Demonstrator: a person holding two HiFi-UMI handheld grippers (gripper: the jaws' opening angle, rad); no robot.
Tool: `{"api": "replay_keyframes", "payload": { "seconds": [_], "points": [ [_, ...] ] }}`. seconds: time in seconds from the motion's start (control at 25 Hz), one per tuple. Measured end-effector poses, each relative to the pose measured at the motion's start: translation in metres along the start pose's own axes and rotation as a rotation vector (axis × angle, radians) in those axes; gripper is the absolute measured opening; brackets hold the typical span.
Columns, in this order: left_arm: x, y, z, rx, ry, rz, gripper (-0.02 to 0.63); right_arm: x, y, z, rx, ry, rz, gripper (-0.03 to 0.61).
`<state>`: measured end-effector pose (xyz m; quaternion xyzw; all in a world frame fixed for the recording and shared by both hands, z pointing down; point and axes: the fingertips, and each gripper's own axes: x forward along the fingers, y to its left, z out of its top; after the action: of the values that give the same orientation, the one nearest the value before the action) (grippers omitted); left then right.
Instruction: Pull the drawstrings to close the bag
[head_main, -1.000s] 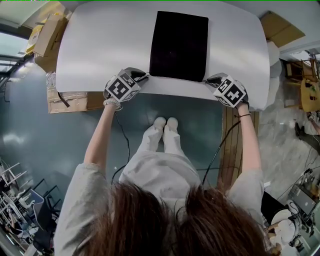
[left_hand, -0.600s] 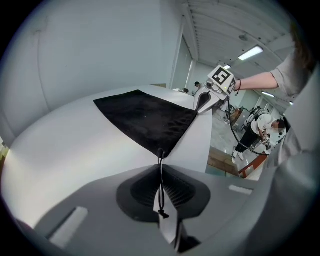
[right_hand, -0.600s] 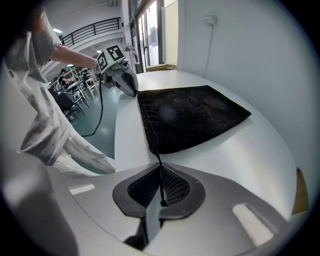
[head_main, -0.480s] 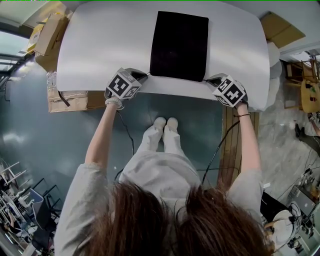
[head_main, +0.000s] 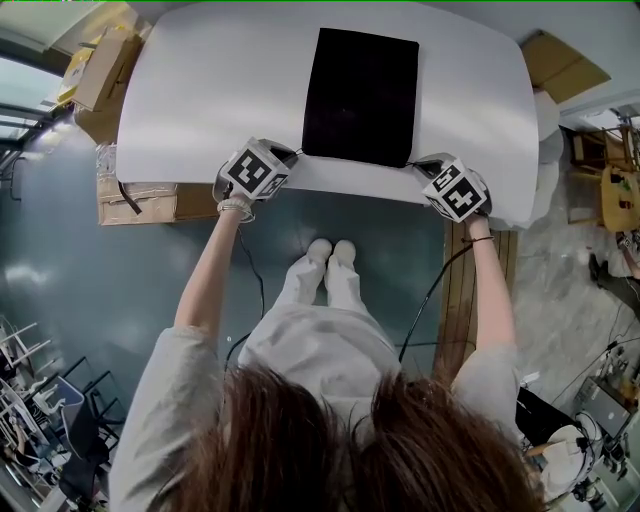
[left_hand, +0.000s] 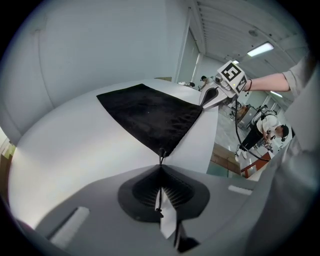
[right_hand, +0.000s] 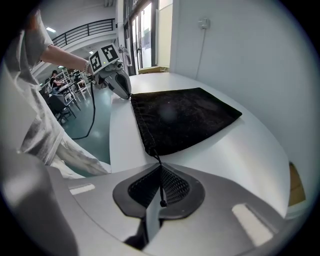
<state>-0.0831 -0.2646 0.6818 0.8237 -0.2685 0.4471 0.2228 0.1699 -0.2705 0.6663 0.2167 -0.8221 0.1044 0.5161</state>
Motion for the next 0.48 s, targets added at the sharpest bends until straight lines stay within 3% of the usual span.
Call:
{"api": "replay_keyframes", "payload": {
  "seconds": [0.48],
  "points": [
    [-0.007, 0.002, -0.001, 0.018, 0.008, 0.022, 0.000, -0.015, -0.003, 0.012, -0.050, -0.019, -0.036, 0.015]
  ]
}}
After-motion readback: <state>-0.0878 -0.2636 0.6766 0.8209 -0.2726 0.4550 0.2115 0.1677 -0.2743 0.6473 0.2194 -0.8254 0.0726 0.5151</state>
